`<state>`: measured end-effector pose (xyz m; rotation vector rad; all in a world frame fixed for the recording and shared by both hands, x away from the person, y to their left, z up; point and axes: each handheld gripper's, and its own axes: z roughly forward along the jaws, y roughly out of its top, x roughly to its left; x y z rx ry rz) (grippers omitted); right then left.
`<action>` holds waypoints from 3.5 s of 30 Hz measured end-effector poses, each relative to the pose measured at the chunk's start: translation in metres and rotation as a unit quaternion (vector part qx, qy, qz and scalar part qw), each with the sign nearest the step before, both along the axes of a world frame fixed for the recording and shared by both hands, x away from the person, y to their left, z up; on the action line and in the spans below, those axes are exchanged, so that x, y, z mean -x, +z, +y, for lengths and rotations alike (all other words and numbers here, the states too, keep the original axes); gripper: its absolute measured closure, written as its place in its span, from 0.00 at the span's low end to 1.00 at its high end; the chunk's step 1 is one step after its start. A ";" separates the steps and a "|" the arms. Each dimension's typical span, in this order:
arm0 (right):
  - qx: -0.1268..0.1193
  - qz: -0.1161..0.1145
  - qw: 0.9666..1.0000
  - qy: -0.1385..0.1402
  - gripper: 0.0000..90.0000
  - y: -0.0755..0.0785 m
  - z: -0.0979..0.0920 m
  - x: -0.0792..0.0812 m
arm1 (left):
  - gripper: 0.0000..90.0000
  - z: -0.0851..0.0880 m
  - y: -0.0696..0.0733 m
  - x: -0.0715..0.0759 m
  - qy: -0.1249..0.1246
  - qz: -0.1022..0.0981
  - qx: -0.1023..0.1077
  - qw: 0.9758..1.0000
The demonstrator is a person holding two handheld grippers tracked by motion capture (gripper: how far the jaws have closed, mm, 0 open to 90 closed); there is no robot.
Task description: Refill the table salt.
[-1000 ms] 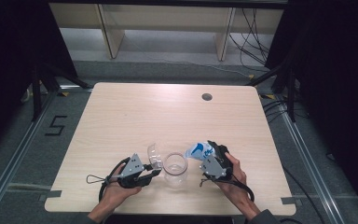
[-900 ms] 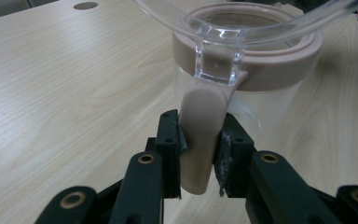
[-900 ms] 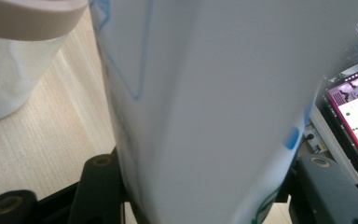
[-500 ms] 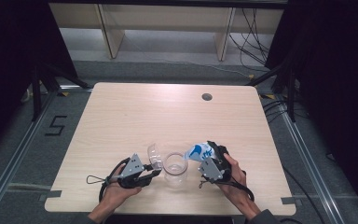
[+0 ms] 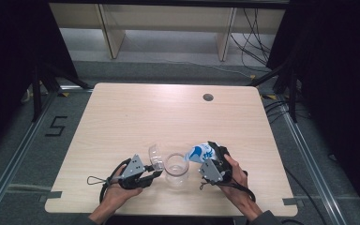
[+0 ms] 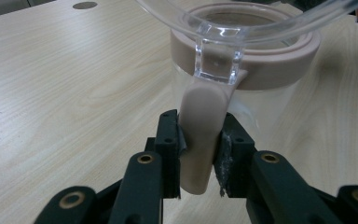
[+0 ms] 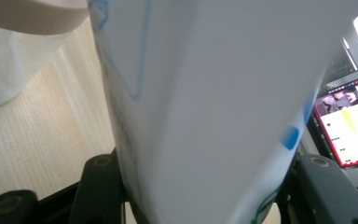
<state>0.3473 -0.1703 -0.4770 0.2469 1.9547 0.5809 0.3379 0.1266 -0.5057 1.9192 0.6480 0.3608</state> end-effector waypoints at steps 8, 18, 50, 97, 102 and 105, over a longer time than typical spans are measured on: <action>0.004 -0.007 1.000 -0.003 0.54 0.001 0.001 0.001 | 0.80 0.000 0.000 -0.001 -0.004 -0.002 -0.005 1.000; 0.013 -0.007 1.000 -0.003 0.54 0.001 0.002 0.001 | 0.80 0.000 0.000 0.000 -0.003 -0.003 -0.008 1.000; 0.076 -0.039 0.996 0.001 0.54 -0.005 0.012 0.003 | 0.80 0.000 0.000 -0.001 -0.006 -0.004 -0.014 1.000; 0.155 -0.109 0.982 0.020 0.55 -0.005 0.020 0.000 | 0.80 -0.002 0.000 0.001 -0.001 -0.009 -0.007 1.000; 0.165 -0.125 0.978 0.036 0.55 -0.005 0.020 -0.001 | 0.80 -0.002 0.000 0.000 -0.004 -0.010 -0.010 1.000; 0.168 -0.126 0.977 0.032 0.55 -0.004 0.020 -0.001 | 0.80 -0.002 0.000 0.000 -0.007 -0.011 -0.011 1.000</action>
